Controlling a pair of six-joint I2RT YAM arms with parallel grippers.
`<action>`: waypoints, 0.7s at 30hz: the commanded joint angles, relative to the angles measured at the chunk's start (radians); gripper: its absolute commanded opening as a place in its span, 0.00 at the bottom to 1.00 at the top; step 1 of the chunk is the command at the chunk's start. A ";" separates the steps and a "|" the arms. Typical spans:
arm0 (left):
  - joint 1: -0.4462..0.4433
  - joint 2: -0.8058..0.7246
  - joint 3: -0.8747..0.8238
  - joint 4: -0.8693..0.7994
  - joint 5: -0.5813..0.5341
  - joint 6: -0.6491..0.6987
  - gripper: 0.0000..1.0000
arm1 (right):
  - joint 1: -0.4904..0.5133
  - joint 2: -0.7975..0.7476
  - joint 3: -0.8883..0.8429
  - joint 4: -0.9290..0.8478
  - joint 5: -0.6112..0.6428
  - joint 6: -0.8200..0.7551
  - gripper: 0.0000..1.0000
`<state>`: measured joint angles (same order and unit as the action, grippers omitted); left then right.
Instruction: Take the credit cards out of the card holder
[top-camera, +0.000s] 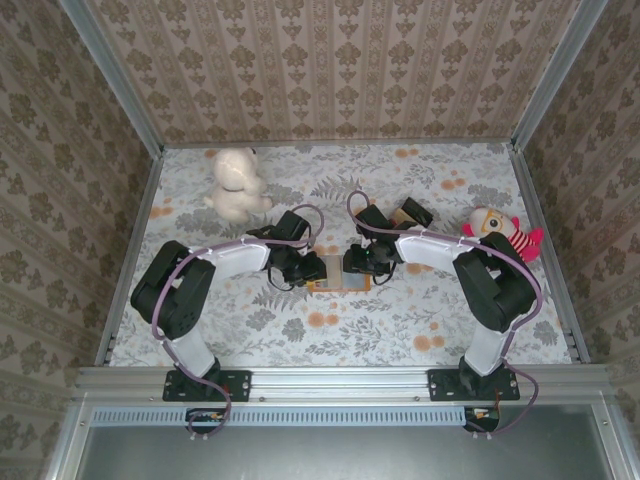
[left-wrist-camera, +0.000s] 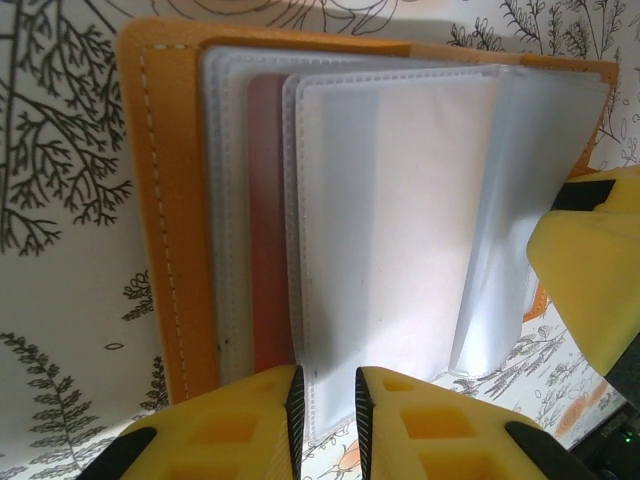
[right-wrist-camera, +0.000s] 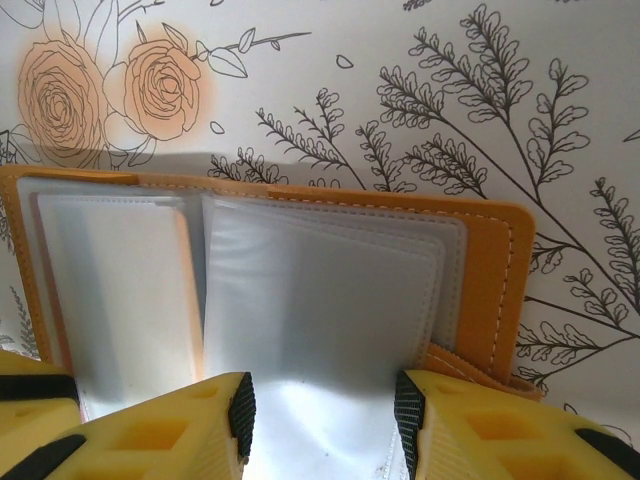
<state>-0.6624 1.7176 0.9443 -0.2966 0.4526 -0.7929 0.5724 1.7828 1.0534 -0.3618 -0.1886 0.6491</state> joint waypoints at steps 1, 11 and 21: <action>0.003 -0.012 0.031 0.018 0.032 0.015 0.24 | 0.007 0.037 0.000 -0.017 -0.015 -0.021 0.45; 0.017 -0.011 0.038 -0.028 -0.002 0.040 0.27 | 0.007 0.038 0.007 -0.028 -0.006 -0.020 0.45; 0.017 0.018 0.066 -0.112 -0.052 0.093 0.28 | 0.007 0.049 0.014 -0.037 -0.003 -0.021 0.45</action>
<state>-0.6529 1.7180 0.9680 -0.3599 0.4179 -0.7429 0.5724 1.7901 1.0615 -0.3656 -0.1905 0.6418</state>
